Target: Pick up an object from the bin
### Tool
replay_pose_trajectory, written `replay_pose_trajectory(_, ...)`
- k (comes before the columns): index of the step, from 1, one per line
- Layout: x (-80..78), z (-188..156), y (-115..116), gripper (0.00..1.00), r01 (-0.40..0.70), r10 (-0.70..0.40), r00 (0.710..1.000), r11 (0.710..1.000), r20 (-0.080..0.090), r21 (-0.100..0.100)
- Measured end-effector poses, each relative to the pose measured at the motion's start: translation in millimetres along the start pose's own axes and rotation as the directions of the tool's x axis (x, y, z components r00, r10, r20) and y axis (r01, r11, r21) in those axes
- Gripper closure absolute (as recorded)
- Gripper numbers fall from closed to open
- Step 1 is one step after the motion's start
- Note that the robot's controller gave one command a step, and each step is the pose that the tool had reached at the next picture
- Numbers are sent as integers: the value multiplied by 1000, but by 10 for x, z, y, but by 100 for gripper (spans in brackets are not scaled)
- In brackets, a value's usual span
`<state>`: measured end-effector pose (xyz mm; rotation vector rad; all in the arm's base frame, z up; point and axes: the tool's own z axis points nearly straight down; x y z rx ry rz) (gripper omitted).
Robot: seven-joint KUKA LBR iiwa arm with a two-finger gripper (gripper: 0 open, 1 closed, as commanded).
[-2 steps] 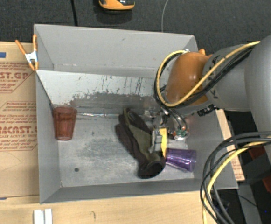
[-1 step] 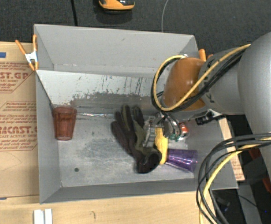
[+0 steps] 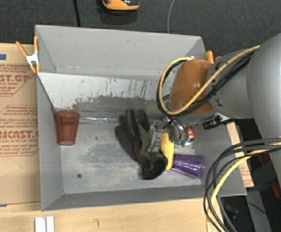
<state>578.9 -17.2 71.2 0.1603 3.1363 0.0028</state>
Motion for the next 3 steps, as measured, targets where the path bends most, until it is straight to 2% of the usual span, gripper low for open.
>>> replay_pose_trajectory(1,-39,-494,95,100,16,-16,1000,1000,-7,1)
replay_pose_trajectory(2,-29,-1183,26,100,41,-41,999,999,-3,2)
replay_pose_trajectory(3,231,-1847,23,100,-39,39,999,999,-5,2)
